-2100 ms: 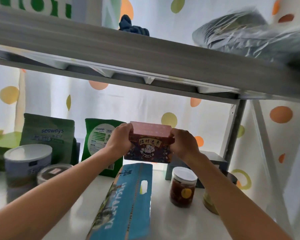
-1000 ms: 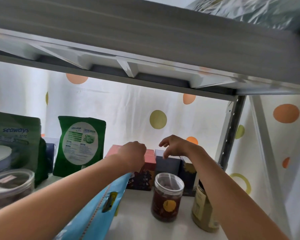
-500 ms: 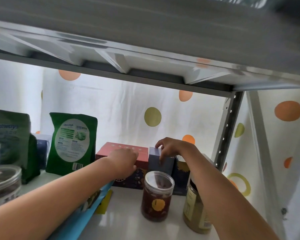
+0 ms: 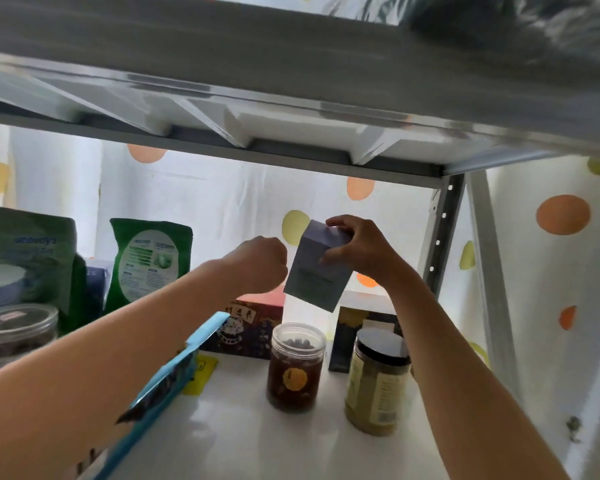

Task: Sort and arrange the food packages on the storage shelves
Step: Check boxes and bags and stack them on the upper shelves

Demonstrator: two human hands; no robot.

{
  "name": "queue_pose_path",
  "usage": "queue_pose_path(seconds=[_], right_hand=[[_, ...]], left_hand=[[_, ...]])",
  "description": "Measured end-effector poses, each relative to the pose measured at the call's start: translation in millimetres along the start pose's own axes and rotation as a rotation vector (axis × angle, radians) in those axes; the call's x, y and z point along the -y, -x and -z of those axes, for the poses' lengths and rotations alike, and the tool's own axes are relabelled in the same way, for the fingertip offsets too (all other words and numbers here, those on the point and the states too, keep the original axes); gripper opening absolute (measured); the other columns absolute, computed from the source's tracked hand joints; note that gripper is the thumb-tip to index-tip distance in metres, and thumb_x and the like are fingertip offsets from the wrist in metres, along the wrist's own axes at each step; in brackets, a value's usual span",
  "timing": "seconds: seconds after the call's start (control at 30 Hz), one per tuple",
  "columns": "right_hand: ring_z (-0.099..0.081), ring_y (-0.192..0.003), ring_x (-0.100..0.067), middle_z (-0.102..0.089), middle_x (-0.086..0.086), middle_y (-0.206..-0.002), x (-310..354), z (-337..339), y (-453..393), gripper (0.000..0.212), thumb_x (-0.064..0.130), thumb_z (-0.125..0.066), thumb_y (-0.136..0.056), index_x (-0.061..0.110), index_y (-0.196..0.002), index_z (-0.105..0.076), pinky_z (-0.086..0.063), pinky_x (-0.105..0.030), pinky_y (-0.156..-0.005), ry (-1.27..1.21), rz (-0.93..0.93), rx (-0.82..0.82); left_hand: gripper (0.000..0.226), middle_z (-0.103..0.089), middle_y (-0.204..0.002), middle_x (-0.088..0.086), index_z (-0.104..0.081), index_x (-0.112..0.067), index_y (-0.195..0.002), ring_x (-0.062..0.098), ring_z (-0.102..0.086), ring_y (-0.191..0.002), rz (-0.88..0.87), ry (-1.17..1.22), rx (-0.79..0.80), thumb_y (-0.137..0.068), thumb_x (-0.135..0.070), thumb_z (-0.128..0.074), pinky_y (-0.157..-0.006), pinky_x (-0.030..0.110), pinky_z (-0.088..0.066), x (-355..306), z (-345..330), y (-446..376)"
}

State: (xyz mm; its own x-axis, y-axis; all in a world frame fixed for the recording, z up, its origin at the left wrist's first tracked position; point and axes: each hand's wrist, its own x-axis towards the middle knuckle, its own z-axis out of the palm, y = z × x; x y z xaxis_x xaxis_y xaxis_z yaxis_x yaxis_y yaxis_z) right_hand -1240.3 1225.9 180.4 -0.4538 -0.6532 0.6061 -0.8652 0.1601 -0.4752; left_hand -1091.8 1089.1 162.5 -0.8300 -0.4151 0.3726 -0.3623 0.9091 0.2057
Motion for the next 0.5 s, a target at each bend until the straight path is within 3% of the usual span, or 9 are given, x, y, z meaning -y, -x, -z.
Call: queue_pose_path(seconds=[0.1, 0.2, 0.3, 0.37, 0.5], right_hand=[[-0.059, -0.104, -0.02, -0.059, -0.003, -0.116, 11.2, 19.9, 17.7, 0.065, 0.015, -0.087, -0.075, 0.012, -0.133, -0.058, -0.05, -0.022, -0.079, -0.201, -0.055, -0.058], [-0.063, -0.104, -0.019, -0.064, -0.003, -0.119, 13.5, 32.3, 34.5, 0.067, 0.023, -0.088, -0.075, 0.015, -0.134, -0.058, -0.051, -0.02, -0.077, -0.372, -0.077, -0.132], [-0.068, -0.1, -0.021, -0.071, -0.006, -0.113, 12.5, 34.1, 49.9, 0.073, 0.034, -0.089, -0.065, 0.017, -0.13, -0.061, -0.051, -0.02, -0.072, -0.481, -0.113, -0.222], [-0.069, -0.098, -0.021, -0.072, -0.006, -0.111, 11.9, 32.6, 58.9, 0.067, 0.03, -0.09, -0.069, 0.015, -0.129, -0.062, -0.051, -0.02, -0.07, -0.521, -0.143, -0.287], [-0.069, -0.092, -0.014, -0.073, 0.001, -0.105, 7.1, 24.4, 76.3, 0.063, 0.043, -0.085, -0.066, 0.016, -0.121, -0.067, -0.051, -0.021, -0.068, -0.562, -0.222, -0.458]], left_hand=[[0.019, -0.066, -0.096, 0.002, -0.066, -0.007, -0.096, 0.024, -0.066, -0.086, 0.062, 0.107, -0.051, -0.094, -0.019, -0.052, -0.067, 0.028, -0.047, -17.3, 14.7, 10.1], [0.013, -0.064, -0.082, 0.001, -0.06, -0.012, -0.087, 0.017, -0.064, -0.069, 0.105, 0.184, -0.132, -0.093, -0.023, -0.056, -0.055, 0.024, -0.047, -36.8, 19.2, 20.6], [0.023, -0.061, -0.08, 0.003, -0.057, -0.012, -0.087, 0.017, -0.059, -0.069, 0.139, 0.288, -0.214, -0.097, -0.03, -0.046, -0.056, 0.025, -0.042, -49.9, 17.4, 34.1], [0.027, -0.059, -0.082, 0.003, -0.055, -0.012, -0.091, 0.016, -0.054, -0.071, 0.153, 0.435, -0.273, -0.099, -0.034, -0.043, -0.056, 0.027, -0.037, -54.6, 7.9, 41.6], [0.02, -0.063, -0.092, -0.002, -0.055, -0.017, -0.098, 0.019, -0.061, -0.085, 0.13, 0.853, -0.361, -0.098, -0.037, -0.053, -0.069, 0.034, -0.052, -56.6, -27.0, 49.9]])
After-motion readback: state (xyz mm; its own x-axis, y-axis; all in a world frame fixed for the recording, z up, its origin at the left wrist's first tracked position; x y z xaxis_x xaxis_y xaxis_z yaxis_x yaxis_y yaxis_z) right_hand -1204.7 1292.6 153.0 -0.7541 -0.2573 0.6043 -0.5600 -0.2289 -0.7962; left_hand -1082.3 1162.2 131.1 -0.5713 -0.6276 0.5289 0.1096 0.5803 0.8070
